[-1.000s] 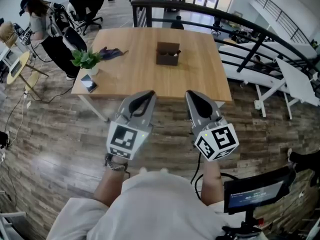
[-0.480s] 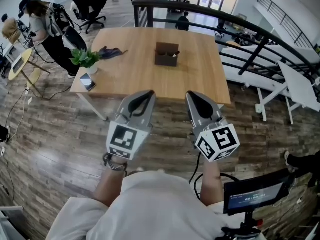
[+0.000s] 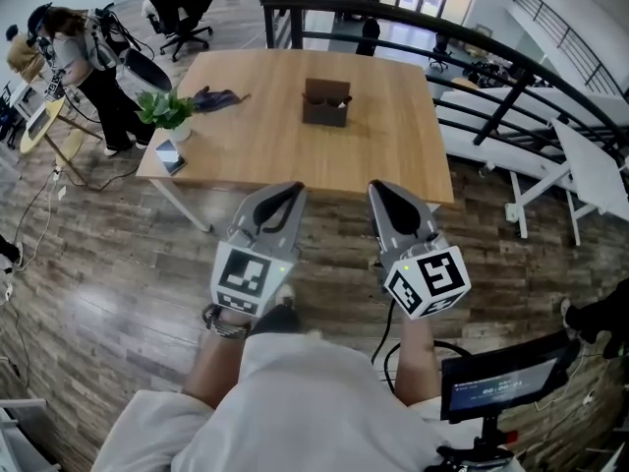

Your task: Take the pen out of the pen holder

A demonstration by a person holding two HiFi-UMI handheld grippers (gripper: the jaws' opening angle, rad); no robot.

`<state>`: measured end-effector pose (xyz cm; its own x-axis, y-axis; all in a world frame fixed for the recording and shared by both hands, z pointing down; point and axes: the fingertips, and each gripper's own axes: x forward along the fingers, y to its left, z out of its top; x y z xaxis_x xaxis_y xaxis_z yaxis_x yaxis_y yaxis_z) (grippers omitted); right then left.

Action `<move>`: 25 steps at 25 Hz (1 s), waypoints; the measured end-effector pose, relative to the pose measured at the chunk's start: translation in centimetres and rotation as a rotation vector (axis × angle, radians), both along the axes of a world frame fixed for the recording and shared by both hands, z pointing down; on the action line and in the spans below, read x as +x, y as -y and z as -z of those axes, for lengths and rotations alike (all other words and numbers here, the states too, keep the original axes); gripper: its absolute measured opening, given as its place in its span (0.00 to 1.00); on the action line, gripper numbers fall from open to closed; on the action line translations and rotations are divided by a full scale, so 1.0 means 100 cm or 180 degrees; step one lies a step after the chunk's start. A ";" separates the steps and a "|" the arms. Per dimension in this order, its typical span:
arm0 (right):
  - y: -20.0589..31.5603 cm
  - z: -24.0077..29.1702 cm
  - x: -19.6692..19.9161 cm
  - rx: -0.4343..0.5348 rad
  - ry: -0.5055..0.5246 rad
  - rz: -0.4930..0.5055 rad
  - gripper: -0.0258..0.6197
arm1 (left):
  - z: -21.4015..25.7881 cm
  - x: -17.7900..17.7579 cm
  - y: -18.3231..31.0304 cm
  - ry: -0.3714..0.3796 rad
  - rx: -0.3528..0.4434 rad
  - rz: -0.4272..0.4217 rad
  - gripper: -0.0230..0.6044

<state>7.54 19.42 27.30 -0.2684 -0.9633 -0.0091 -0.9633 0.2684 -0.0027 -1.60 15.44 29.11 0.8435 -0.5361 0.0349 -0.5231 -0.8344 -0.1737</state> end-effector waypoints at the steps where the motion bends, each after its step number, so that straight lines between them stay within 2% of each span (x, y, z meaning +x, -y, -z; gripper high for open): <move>1: 0.000 -0.002 0.002 -0.0016 0.0024 0.0001 0.04 | -0.001 0.001 0.001 0.0001 -0.0007 -0.0002 0.04; 8: 0.014 -0.008 0.018 -0.0037 0.0015 -0.0103 0.04 | -0.008 0.015 0.014 0.0009 -0.0042 -0.0057 0.04; 19: 0.066 -0.007 0.031 -0.0037 -0.0001 -0.0176 0.04 | -0.011 0.026 0.068 -0.0076 -0.0058 -0.0085 0.04; 25: 0.139 -0.011 0.049 -0.0126 0.0049 -0.0231 0.04 | -0.016 0.038 0.141 -0.0067 -0.0122 -0.0067 0.04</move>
